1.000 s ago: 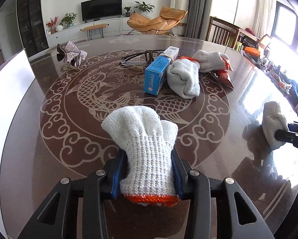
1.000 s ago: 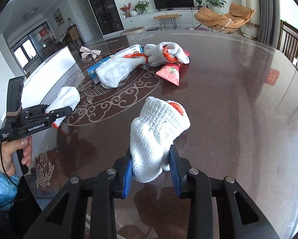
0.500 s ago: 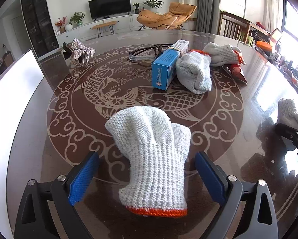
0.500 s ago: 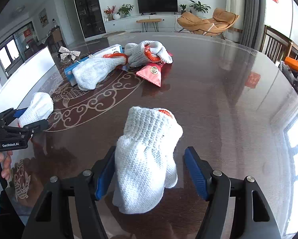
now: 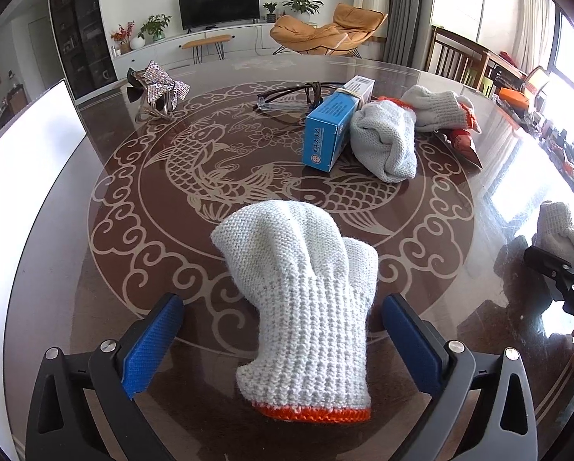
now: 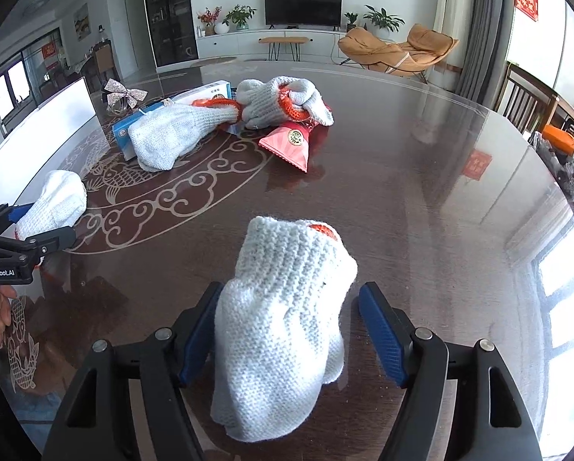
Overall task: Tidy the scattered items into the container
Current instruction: 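Lift the glove with the left tool while the right tool grasps another white glove, then carry both gloves over the white container and open both tools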
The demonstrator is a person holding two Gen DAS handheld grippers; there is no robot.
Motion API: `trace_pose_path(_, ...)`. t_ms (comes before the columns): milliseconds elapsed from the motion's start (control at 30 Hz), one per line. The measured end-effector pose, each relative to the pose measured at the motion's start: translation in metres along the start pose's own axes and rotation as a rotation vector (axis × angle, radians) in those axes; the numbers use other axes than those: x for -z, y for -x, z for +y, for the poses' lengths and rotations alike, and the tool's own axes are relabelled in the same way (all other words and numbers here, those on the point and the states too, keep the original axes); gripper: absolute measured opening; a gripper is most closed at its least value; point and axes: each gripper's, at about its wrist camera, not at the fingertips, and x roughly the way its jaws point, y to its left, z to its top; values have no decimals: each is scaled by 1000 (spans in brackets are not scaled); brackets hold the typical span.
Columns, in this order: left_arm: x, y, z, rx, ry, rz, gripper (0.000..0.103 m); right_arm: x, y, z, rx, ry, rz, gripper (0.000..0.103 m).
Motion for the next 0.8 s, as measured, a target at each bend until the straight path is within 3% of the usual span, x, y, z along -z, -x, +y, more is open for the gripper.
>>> trace_pose_path(67, 0, 0, 1, 8, -5, 3, 103, -1, 0, 0, 2, -3, 1, 73)
trace_pose_path(133, 0, 6, 2, 2, 9, -44, 64, -1, 0, 0, 14, -7, 1, 66)
trace_pose_path(167, 0, 10, 3, 5, 21, -59, 33, 0, 3, -2, 19, -18, -10, 53)
trace_pose_path(200, 0, 11, 7, 32, 45, -54, 33, 1, 7, -4, 12, -32, -23, 28)
trace_pose_path(267, 3, 17, 14, 95, 92, -57, 30, 6, 13, -8, -19, -64, -24, 27)
trace_pose_path(367, 14, 38, 16, 124, 116, -78, 30, 13, 33, -2, -60, -77, -53, 27)
trace_pose_path(533, 47, 75, 36, 226, 226, -49, 30, 21, 43, 48, -211, -7, 4, 27)
trace_pose_path(667, 67, 124, 80, 198, 281, -86, 30, 16, 37, 124, -337, 139, 73, 27)
trace_pose_path(800, 75, 186, 158, 62, 370, -171, 30, -14, 48, 220, -486, 304, 60, 27)
